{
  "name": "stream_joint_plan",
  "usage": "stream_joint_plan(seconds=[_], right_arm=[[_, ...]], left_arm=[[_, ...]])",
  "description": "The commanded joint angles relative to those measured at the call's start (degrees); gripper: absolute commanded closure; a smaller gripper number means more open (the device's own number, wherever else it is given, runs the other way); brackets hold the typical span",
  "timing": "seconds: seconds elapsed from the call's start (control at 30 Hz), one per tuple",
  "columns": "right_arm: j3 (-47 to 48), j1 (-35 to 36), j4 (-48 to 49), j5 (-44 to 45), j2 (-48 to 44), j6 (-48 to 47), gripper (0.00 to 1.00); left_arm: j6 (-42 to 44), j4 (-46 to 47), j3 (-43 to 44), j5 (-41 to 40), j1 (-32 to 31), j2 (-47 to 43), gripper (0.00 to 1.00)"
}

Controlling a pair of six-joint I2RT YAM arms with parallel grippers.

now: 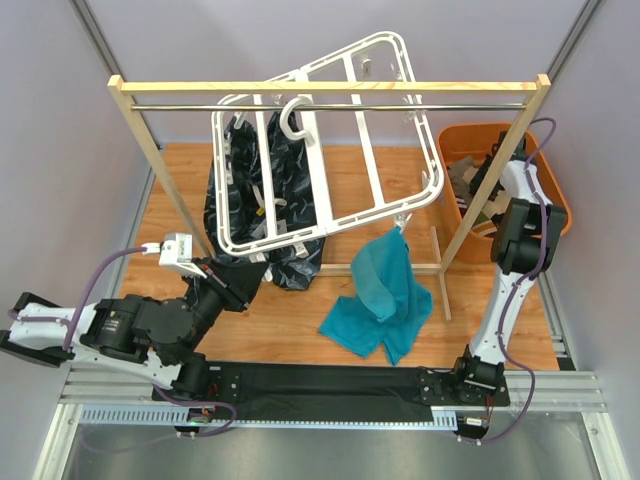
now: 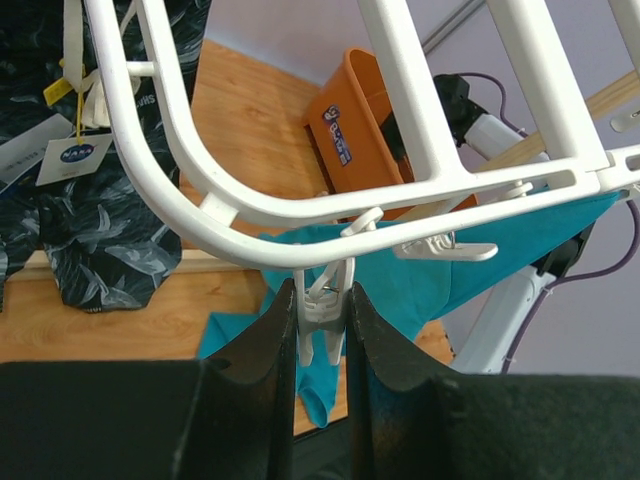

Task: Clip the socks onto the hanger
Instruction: Pick up the sock.

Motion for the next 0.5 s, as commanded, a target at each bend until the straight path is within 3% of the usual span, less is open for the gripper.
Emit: stream_joint_plan(seconds=[0.0,0.23,0.47], right_arm=[[0.60,-0.35,0.29,6.27,-5.66,2.66,1.00],[-2.29,-1.49,-4.88,16.92,-15.34,5.29,1.00],[-8.27,-2.46,-9.37,19.47,-16.41,6.88,1.00]], left_arm=[[-3.15,-6.94,1.99,-0.81,-0.01,1.22,1.00],[-6.67,-8.45,1.47,-0.19,-0.01,0.61,1.00],[-6.41,-8.19,0.94,0.68,-0.09,0.26,1.00]])
